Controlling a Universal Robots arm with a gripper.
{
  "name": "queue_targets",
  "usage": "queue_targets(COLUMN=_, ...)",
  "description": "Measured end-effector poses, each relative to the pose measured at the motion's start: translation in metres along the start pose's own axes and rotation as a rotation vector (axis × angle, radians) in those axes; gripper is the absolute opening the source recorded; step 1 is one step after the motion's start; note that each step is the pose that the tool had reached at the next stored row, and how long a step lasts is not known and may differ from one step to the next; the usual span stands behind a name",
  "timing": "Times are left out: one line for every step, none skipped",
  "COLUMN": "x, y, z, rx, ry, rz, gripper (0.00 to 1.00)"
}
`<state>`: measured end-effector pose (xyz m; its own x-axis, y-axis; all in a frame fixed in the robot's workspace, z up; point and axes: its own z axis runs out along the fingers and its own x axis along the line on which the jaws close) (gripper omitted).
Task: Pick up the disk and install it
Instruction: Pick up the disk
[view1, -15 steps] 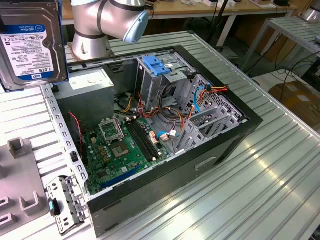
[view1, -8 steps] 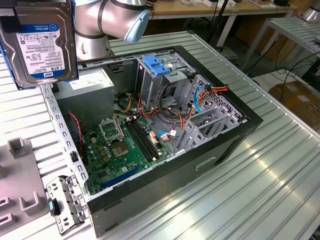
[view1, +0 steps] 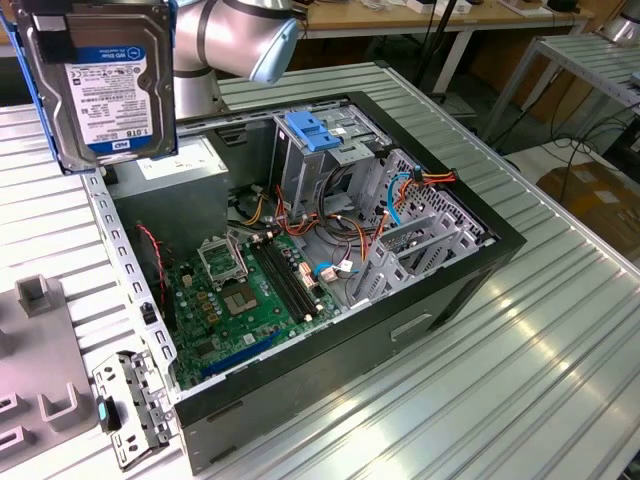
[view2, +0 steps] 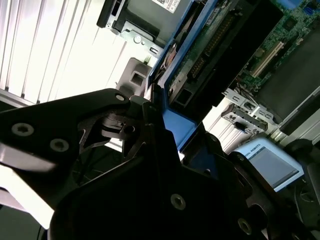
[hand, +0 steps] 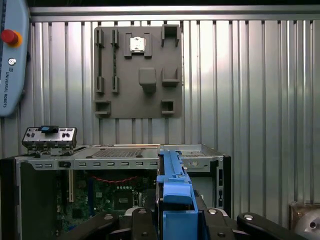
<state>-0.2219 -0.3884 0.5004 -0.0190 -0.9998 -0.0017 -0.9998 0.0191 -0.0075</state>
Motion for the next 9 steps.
queue_targets(x=0.0, y=-0.0019, z=0.0, rx=-0.0001, ry=0.0, rz=0.0, gripper=0.37)
queue_targets(x=0.0001, y=-0.0058, z=0.0001, rx=0.0, ry=0.0, rz=0.0, gripper=0.37)
queue_targets(x=0.0002, y=-0.0078, z=0.0001, rx=-0.0001, ry=0.0, rz=0.0, gripper=0.37)
queue_targets(x=0.0002, y=-0.0097, z=0.0001, rx=-0.0002, ry=0.0, rz=0.0, gripper=0.37)
queue_targets(x=0.0003, y=-0.0134, z=0.0001, rx=-0.0003, ry=-0.0001, rz=0.0, gripper=0.37)
queue_targets(x=0.0004, y=-0.0152, z=0.0001, rx=-0.0004, ry=0.0, rz=0.0, gripper=0.37)
queue_targets(x=0.0004, y=-0.0174, z=0.0001, rx=-0.0003, ry=0.0, rz=0.0, gripper=0.37)
queue_targets(x=0.0004, y=-0.0204, z=0.0002, rx=-0.0004, ry=0.0, rz=0.0, gripper=0.37)
queue_targets(x=0.0004, y=-0.0225, z=0.0002, rx=-0.0005, ry=0.0, rz=0.0, gripper=0.37)
